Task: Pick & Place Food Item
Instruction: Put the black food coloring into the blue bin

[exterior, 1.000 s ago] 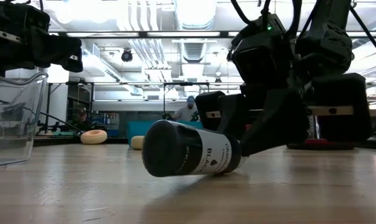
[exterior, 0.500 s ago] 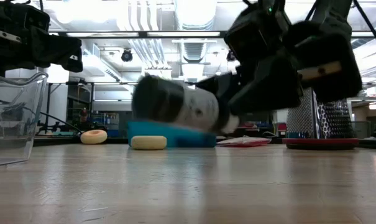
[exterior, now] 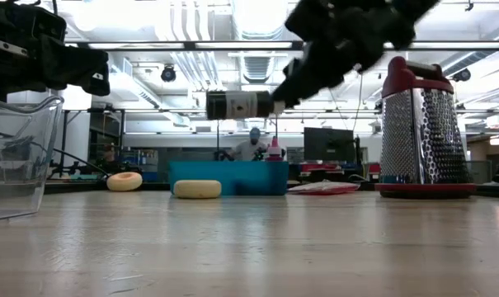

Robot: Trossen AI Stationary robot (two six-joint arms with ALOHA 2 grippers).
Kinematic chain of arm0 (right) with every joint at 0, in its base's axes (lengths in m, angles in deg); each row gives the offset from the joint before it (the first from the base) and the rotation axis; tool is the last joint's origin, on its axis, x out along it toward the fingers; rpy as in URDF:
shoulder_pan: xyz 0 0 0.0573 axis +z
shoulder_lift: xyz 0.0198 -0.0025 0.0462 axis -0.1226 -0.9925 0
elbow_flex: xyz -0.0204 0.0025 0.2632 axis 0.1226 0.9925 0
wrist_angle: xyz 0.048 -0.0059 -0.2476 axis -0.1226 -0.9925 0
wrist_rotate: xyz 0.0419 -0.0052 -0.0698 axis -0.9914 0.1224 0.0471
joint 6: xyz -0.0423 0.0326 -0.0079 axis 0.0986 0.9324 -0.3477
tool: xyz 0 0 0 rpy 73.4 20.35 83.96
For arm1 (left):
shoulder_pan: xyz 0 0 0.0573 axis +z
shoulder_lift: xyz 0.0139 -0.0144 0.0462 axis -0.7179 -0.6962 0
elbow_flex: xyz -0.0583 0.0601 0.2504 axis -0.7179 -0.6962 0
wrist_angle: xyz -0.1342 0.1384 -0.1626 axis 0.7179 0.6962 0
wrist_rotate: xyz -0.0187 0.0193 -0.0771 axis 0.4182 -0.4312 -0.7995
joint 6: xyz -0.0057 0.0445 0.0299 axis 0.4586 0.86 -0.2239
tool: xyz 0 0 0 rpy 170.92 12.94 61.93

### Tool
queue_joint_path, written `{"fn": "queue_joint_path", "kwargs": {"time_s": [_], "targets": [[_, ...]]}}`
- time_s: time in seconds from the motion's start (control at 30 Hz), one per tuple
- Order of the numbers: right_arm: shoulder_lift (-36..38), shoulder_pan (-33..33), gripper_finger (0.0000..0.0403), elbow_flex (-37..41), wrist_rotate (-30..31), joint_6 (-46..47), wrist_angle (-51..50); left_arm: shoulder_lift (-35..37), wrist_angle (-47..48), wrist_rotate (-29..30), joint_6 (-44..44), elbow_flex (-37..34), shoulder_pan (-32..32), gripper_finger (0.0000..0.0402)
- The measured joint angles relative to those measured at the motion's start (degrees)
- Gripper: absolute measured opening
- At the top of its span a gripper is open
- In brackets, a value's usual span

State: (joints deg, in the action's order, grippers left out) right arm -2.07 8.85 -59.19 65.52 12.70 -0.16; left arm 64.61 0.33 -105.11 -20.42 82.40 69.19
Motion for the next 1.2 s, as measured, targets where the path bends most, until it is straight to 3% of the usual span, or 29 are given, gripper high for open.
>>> {"fn": "queue_joint_path", "kwargs": {"time_s": [0.17,0.3,0.77,0.87,0.97,1.03,1.2], "targets": [[-0.01,-2.45,0.0109,-11.86,7.13,0.63,-14.0,-0.07,-0.02,0.01,-0.01,0.0,0.0,0.0026],[-3.21,-4.92,0.0109,-23.02,8.72,0.66,-23.78,-0.07,0.0,-0.01,0.01,0.0,0.01,0.0026],[-26.57,-15.44,0.0109,-64.17,8.86,-3.76,-68.71,-0.11,-0.02,0.0,-0.01,0.0,0.01,0.0026],[-32.3,-17.47,0.0109,-71.31,9.56,-3.95,-72.95,-0.11,-0.02,0.0,0.0,0.0,0.01,0.0026],[-36.84,-19.02,0.0109,-76.62,14.03,-5.33,-73.42,-0.11,-0.02,0.0,-0.01,0.0,0.0,0.0026],[-39.14,-19.95,0.0109,-79.15,16.83,-6.61,-73.47,-0.11,-0.02,0.0,-0.01,0.0,0.01,0.0026],[-42.8,-22.95,0.0109,-81.6,17.06,-8.86,-73.84,-0.11,-0.02,0.01,-0.01,0.0,0.0,0.0026]]}}
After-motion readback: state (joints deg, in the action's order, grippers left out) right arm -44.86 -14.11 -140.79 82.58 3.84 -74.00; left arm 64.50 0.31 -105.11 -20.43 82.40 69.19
